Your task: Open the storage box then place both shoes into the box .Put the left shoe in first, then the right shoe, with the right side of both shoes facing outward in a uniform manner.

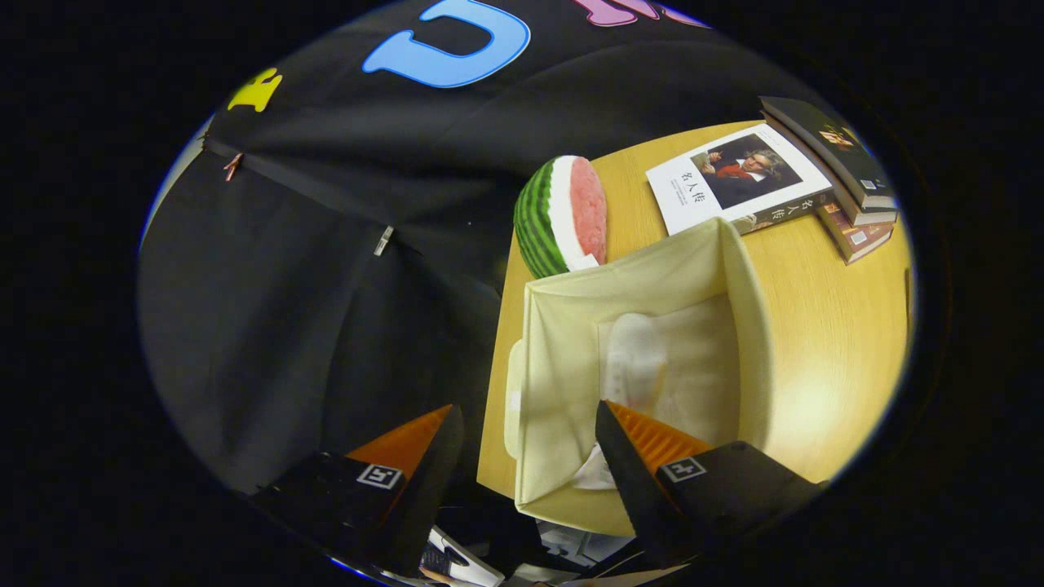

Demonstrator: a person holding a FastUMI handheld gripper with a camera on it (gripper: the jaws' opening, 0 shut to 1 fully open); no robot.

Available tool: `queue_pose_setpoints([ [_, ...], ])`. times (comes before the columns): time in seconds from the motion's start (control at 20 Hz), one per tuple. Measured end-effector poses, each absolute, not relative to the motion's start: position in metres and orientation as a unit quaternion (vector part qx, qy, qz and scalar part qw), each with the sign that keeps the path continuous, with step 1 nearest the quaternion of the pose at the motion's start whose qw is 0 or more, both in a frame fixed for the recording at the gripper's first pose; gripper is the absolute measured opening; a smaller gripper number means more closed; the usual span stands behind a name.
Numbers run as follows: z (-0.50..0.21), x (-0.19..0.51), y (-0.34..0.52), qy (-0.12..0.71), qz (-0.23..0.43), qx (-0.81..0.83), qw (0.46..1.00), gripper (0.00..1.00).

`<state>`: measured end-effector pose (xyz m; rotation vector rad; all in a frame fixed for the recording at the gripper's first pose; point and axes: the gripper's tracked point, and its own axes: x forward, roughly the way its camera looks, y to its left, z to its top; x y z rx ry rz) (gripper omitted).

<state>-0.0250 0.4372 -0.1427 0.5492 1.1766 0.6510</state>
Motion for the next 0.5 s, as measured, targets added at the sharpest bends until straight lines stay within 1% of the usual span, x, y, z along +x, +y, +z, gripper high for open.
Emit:
queue_pose_setpoints([
  [0.2,-0.129,-0.011,0.379,0.495,0.285,0.2,0.796,0.99],
  [0.3,-0.121,0.0,0.334,0.469,0.268,0.189,0.82,0.99],
  [0.5,-0.118,0.02,0.234,0.444,0.223,0.185,0.848,0.99],
])
